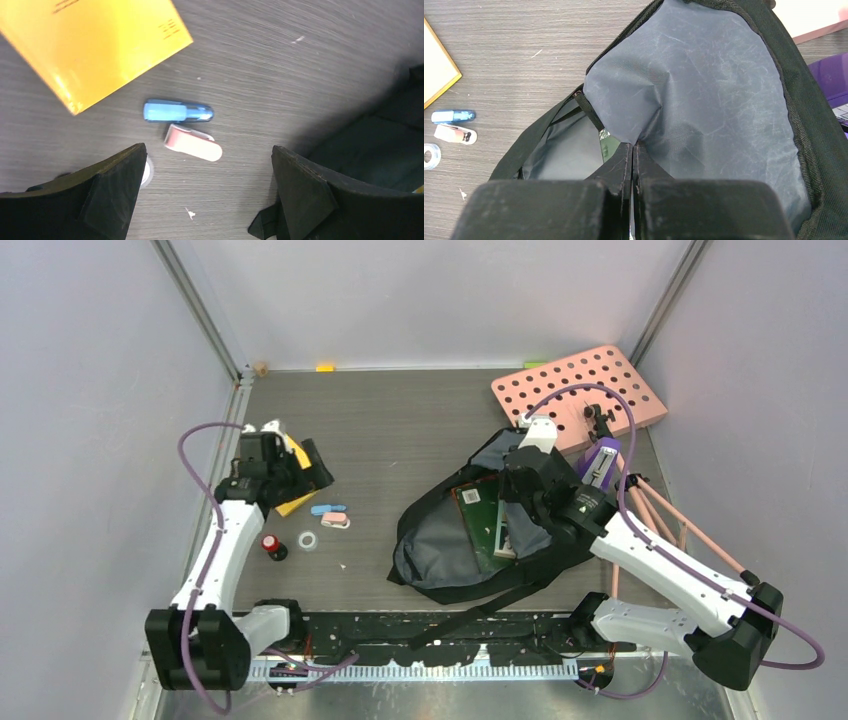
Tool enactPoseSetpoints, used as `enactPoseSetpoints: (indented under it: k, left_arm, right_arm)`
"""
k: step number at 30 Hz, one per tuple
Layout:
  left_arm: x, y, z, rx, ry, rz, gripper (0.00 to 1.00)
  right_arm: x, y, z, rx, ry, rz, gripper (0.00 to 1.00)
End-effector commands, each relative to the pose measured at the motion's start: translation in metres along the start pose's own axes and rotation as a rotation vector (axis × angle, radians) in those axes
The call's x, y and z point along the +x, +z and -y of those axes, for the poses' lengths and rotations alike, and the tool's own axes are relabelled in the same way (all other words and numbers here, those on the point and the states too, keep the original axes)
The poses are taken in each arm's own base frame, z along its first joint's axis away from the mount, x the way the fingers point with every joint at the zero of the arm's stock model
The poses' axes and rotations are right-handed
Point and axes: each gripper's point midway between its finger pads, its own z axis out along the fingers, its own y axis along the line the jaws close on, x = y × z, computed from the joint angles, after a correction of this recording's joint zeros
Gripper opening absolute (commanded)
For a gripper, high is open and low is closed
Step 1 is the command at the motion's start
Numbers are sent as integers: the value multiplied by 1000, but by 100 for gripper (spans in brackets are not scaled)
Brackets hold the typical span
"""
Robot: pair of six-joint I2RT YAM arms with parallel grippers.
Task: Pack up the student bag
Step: Pick up the book from the center of the board.
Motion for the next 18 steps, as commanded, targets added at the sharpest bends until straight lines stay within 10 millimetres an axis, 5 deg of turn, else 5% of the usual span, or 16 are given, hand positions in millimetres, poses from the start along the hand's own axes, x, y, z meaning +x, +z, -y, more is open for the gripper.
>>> enactPoseSetpoints:
  k: [1,8,13,18]
  left_arm:
    - [-16,2,-17,64,-159,19,100]
    - [-61,2,-71,-12,-323,97,100]
    - [-97,2,-106,-124,-303,119,100]
    - [-115,15,-155,-232,-380,112,100]
  right_arm:
    - [-37,-13,-8,-51,56,125,4]
    - [-39,-35,-17,-155,8,89,58]
    - [-50,-43,-54,-318,-17,56,72]
    - [-38,-1,-119,-436,-42,-95,73]
